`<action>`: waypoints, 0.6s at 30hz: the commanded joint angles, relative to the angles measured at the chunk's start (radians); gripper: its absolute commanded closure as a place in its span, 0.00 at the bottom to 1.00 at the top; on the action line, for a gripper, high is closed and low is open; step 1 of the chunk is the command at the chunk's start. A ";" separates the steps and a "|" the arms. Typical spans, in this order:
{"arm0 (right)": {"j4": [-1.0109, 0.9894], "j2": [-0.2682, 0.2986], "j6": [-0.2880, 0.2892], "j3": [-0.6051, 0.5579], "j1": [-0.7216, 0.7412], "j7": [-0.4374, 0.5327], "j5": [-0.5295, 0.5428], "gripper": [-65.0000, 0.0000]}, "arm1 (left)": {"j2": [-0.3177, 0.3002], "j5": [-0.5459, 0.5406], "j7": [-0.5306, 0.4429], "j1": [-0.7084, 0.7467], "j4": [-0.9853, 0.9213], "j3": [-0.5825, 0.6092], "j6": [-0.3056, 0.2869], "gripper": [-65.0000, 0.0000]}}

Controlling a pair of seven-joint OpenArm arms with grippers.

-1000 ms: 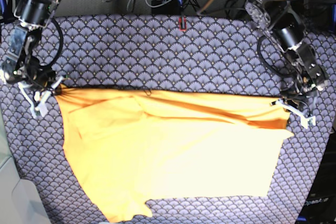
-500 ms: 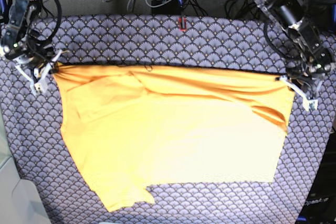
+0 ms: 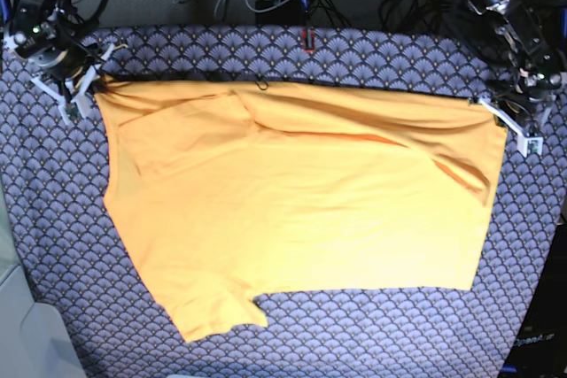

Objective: Fold the T-shirt properly
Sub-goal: 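Drag the held edge back toward the robot with both grippers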

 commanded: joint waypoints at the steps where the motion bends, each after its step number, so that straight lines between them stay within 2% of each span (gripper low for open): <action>1: 0.016 0.014 -0.004 0.010 -0.009 0.017 0.004 0.96 | -0.015 0.038 0.042 0.010 0.009 -0.005 0.009 1.00; 4: 0.016 0.014 -0.004 0.010 -0.032 0.022 0.004 0.97 | -0.013 0.038 0.042 0.028 0.009 -0.005 0.006 1.00; 7: 0.018 0.017 -0.004 0.010 -0.052 0.030 0.004 0.97 | -0.012 0.040 0.050 0.040 0.009 -0.005 -0.081 1.00; 8: 0.019 0.017 -0.004 0.010 -0.058 0.045 0.004 0.97 | -0.012 0.041 0.067 0.044 0.007 -0.008 -0.091 1.00; 14: 0.022 0.015 -0.004 0.023 -0.116 0.131 0.004 0.97 | -0.012 0.047 0.122 0.062 0.007 -0.091 -0.091 1.00; 18: 0.022 0.015 -0.004 0.049 -0.147 0.178 0.004 0.97 | -0.019 0.049 0.160 0.094 0.007 -0.088 -0.091 1.00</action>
